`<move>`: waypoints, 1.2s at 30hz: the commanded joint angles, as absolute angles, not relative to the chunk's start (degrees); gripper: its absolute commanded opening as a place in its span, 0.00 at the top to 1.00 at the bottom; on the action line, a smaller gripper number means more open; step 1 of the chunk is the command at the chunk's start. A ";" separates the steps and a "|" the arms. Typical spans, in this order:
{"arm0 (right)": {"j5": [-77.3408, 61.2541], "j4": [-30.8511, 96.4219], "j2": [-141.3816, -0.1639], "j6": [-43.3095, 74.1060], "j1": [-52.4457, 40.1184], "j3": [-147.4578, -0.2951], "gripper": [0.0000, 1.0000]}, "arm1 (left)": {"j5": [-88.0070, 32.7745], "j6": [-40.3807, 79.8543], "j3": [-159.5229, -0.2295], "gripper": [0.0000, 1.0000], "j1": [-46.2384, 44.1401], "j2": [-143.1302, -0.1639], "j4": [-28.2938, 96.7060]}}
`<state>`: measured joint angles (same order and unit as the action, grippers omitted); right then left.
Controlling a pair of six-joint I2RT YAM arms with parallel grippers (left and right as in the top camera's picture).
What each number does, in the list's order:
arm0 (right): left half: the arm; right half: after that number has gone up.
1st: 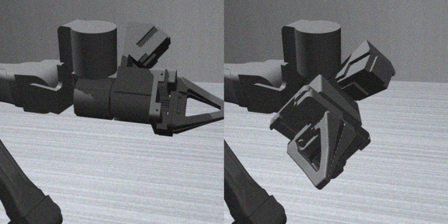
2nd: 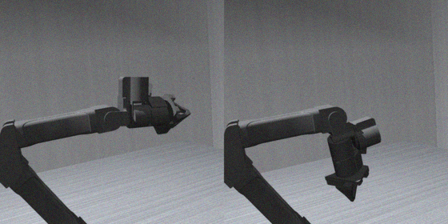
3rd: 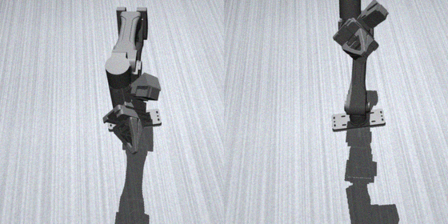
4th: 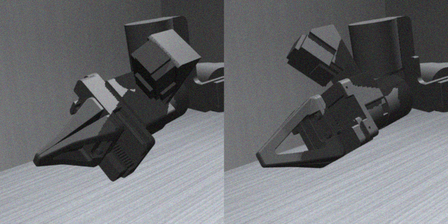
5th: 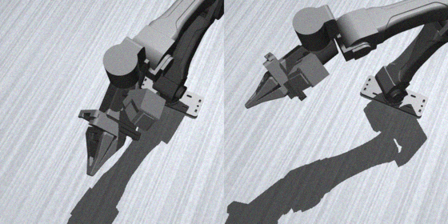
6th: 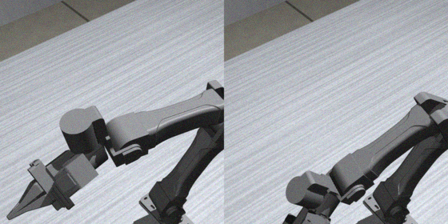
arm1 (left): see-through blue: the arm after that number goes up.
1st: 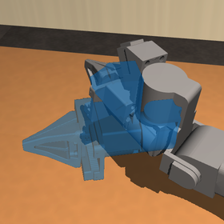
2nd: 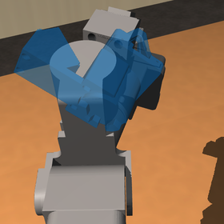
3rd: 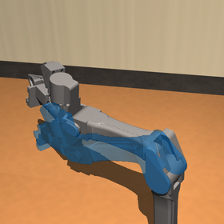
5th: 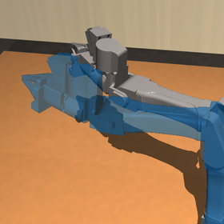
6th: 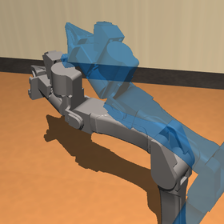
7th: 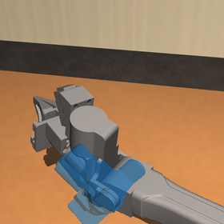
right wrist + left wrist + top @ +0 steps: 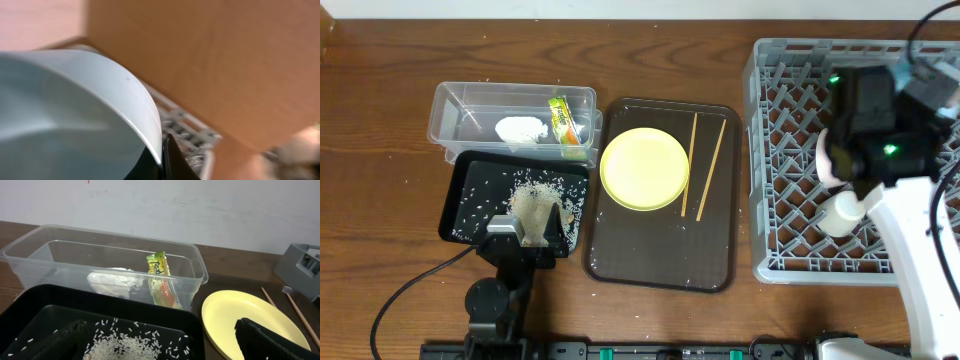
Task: Sort waste into correct bins and load items into the dishwasher rack
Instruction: 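Carry the blue bowl with the right gripper into the rack, then reach the right gripper to the yellow plate and grasp its edge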
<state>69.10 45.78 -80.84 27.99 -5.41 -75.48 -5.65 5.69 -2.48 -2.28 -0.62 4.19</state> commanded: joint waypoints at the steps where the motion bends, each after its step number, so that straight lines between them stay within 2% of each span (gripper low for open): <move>1: 72.97 45.71 -85.49 26.61 0.36 -75.70 0.99 | -6.00 4.95 -0.95 0.04 -2.00 -0.23 4.84; 6: 72.75 45.10 -93.60 24.84 4.49 -75.70 0.99 | -6.00 4.95 -0.95 0.04 -2.00 -0.23 4.84; 9: 73.23 42.37 -98.50 19.27 4.95 -75.70 0.99 | -6.00 4.95 -0.95 0.04 -2.00 -0.23 4.84; 24: 68.49 47.53 -106.78 18.17 -1.98 -75.64 0.97 | -6.00 4.95 -0.95 0.04 -2.00 -0.23 4.84; 25: 68.10 47.99 -106.69 18.15 -2.31 -75.66 0.90 | -6.00 4.95 -0.95 0.04 -2.00 -0.23 4.86; 27: 63.00 49.15 -105.97 18.15 -3.33 -75.70 0.48 | -6.00 4.95 -0.95 0.04 -2.00 -0.23 4.86; 29: 58.11 49.34 -104.84 18.15 -3.95 -75.90 0.35 | -6.00 4.95 -0.95 0.04 -2.00 -0.23 4.86; 34: 37.91 53.08 -97.71 16.69 -5.06 -80.40 0.34 | -6.00 4.95 -0.95 0.04 -2.00 -0.23 4.86; 36: 26.79 55.90 -93.84 15.53 -6.07 -83.26 0.39 | -6.00 4.95 -0.95 0.04 -2.00 -0.23 4.84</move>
